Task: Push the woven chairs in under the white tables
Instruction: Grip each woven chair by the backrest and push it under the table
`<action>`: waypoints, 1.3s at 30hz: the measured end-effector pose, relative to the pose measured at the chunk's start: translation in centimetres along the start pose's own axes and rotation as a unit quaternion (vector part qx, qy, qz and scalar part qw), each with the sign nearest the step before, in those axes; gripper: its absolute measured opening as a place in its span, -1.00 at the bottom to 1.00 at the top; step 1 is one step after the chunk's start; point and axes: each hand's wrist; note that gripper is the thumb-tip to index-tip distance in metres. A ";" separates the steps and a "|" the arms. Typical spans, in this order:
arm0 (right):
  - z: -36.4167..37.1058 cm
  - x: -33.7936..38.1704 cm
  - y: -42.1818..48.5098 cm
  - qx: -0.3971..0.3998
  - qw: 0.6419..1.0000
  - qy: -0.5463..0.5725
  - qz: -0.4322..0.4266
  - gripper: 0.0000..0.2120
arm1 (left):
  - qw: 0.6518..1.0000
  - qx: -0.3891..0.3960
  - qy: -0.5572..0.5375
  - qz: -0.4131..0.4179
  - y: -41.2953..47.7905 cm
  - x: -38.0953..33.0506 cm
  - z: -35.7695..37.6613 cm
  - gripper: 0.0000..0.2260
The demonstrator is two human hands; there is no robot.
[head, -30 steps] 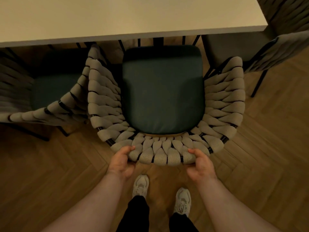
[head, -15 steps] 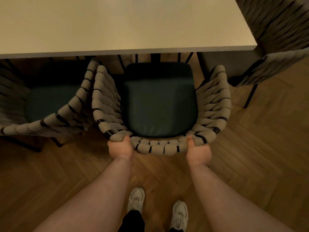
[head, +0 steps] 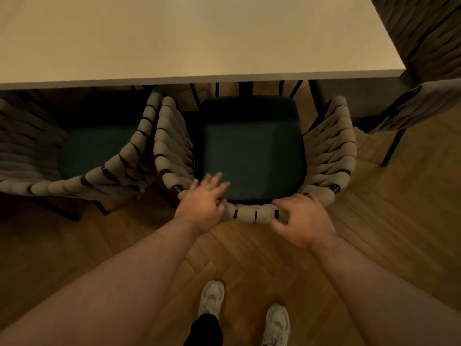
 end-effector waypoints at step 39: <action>-3.8 -0.5 11.0 0.152 0.981 -0.100 -0.073 -0.86 | 0.979 0.140 0.147 -0.025 9.3 1.1 -2.4 -0.71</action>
Point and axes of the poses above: each hand's wrist, its own y-axis towards the middle knuckle, its own z-axis out of the palm, x = y × z, and after that the axes turned 8 degrees about -y, right-handed
